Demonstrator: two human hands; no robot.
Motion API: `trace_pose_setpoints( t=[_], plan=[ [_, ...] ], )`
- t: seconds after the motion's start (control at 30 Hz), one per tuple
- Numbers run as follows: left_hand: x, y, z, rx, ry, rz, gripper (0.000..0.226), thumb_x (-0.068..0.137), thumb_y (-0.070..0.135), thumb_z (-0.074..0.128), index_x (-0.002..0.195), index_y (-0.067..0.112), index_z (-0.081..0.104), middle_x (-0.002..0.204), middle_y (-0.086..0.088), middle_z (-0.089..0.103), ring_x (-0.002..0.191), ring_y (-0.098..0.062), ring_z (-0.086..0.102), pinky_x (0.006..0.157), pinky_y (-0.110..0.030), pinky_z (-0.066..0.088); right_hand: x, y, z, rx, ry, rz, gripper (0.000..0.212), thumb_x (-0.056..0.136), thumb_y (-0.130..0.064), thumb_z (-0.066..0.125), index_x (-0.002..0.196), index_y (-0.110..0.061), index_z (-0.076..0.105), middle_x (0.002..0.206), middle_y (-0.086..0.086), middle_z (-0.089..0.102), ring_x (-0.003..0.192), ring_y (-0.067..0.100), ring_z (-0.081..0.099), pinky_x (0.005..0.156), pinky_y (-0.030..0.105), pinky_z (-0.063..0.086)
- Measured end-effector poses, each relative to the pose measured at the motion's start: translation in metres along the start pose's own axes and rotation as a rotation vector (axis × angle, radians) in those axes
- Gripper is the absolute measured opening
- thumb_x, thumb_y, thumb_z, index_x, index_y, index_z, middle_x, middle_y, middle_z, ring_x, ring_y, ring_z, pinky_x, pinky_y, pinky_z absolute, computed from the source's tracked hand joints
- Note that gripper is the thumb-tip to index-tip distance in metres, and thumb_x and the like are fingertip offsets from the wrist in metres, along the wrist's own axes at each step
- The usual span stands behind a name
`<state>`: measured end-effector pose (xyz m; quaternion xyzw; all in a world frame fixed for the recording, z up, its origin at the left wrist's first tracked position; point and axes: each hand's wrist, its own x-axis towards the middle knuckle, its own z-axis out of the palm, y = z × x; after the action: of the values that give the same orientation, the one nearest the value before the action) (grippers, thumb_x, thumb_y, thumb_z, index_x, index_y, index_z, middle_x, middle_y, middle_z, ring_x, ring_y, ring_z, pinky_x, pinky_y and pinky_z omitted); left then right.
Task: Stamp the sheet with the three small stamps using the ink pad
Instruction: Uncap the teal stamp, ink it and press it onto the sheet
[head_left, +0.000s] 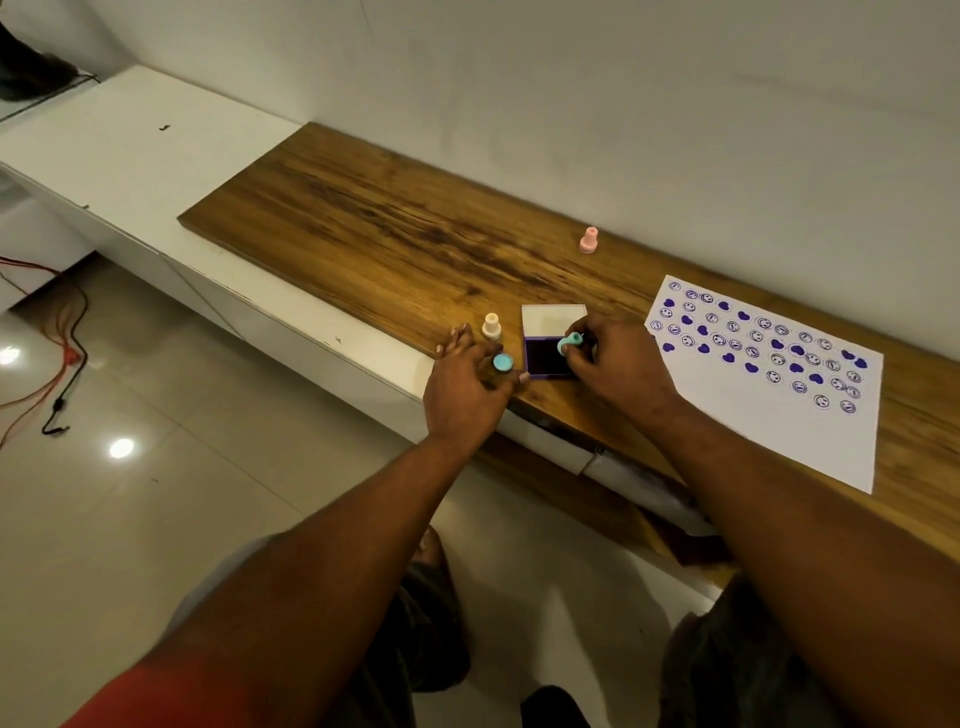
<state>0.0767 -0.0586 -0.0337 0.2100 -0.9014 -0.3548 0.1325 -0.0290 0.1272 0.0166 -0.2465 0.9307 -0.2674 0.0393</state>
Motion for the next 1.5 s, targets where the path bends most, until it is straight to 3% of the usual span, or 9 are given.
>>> trace_pose_setpoints(
  t=[0.17,0.37,0.57,0.6,0.7,0.73,0.93,1.17,1.5],
  plan=[
    [-0.002,0.007,0.008,-0.004,0.030,0.027,0.073,0.080,0.068,0.073,0.137,0.024,0.066,0.163,-0.006,0.040,0.156,-0.021,0.022,0.121,-0.046,0.028,0.001,0.000,0.003,0.004,0.024,0.011,0.036,0.096,-0.037,0.069,0.127,-0.019,0.067,0.120,0.005,0.074,0.102,0.020,0.070,0.069,0.016,0.042],
    [-0.001,0.008,0.019,0.029,0.033,0.001,0.076,0.076,0.077,0.070,0.135,0.029,0.067,0.167,-0.012,0.031,0.157,-0.025,0.016,0.123,-0.042,0.015,-0.002,-0.012,0.001,-0.035,-0.011,-0.033,0.035,0.101,-0.034,0.064,0.129,-0.014,0.068,0.123,0.010,0.073,0.107,0.024,0.069,0.081,0.026,0.051],
    [-0.002,0.010,0.025,0.034,0.023,-0.019,0.070,0.081,0.077,0.066,0.134,0.033,0.067,0.169,-0.010,0.025,0.158,-0.026,0.014,0.124,-0.043,0.010,0.019,-0.048,-0.047,0.002,0.537,-0.309,0.022,0.103,-0.040,0.061,0.116,-0.023,0.067,0.099,-0.006,0.069,0.084,0.004,0.054,0.076,0.026,0.041],
    [-0.002,0.010,0.025,0.040,0.025,-0.020,0.069,0.081,0.077,0.066,0.134,0.033,0.067,0.169,-0.010,0.024,0.158,-0.026,0.014,0.124,-0.043,0.010,0.017,-0.044,-0.043,-0.006,0.488,-0.286,0.023,0.103,-0.038,0.061,0.118,-0.021,0.067,0.102,-0.004,0.069,0.088,0.006,0.056,0.078,0.029,0.043],
    [-0.003,0.012,0.025,0.050,0.034,-0.015,0.064,0.082,0.073,0.068,0.133,0.033,0.068,0.170,-0.010,0.023,0.158,-0.026,0.011,0.126,-0.046,0.011,-0.001,-0.025,-0.002,-0.184,-0.035,-0.018,0.035,0.106,-0.031,0.054,0.136,-0.014,0.063,0.129,0.011,0.068,0.114,0.026,0.063,0.096,0.038,0.051],
    [-0.003,0.013,0.025,0.049,0.029,-0.016,0.063,0.083,0.072,0.069,0.133,0.034,0.068,0.170,-0.009,0.023,0.158,-0.026,0.010,0.126,-0.047,0.012,-0.006,-0.019,0.010,-0.233,-0.131,0.033,0.037,0.108,-0.030,0.051,0.139,-0.013,0.060,0.134,0.013,0.065,0.119,0.029,0.062,0.100,0.040,0.051],
    [-0.002,0.016,0.026,0.041,0.016,-0.038,0.062,0.084,0.070,0.069,0.135,0.035,0.066,0.170,-0.010,0.021,0.159,-0.026,0.009,0.126,-0.046,0.010,0.000,-0.013,0.015,-0.320,-0.084,-0.031,0.031,0.105,-0.029,0.055,0.132,-0.014,0.063,0.130,0.012,0.067,0.115,0.029,0.064,0.099,0.040,0.053],
    [-0.001,0.015,0.027,0.049,0.028,-0.032,0.060,0.084,0.069,0.069,0.132,0.033,0.068,0.169,-0.011,0.024,0.158,-0.026,0.011,0.123,-0.040,0.004,-0.002,-0.005,0.020,-0.160,-0.033,0.008,0.034,0.105,-0.029,0.058,0.135,-0.015,0.065,0.131,0.010,0.065,0.114,0.027,0.064,0.094,0.037,0.054],
    [-0.010,0.034,0.018,0.001,0.098,0.047,0.069,0.087,0.066,0.068,0.142,0.027,0.060,0.169,-0.011,0.027,0.159,-0.021,0.008,0.127,-0.049,0.017,-0.005,-0.007,0.015,-0.061,-0.017,0.006,0.032,0.103,-0.028,0.060,0.131,-0.013,0.068,0.128,0.009,0.068,0.113,0.026,0.065,0.092,0.033,0.053]
  ],
)
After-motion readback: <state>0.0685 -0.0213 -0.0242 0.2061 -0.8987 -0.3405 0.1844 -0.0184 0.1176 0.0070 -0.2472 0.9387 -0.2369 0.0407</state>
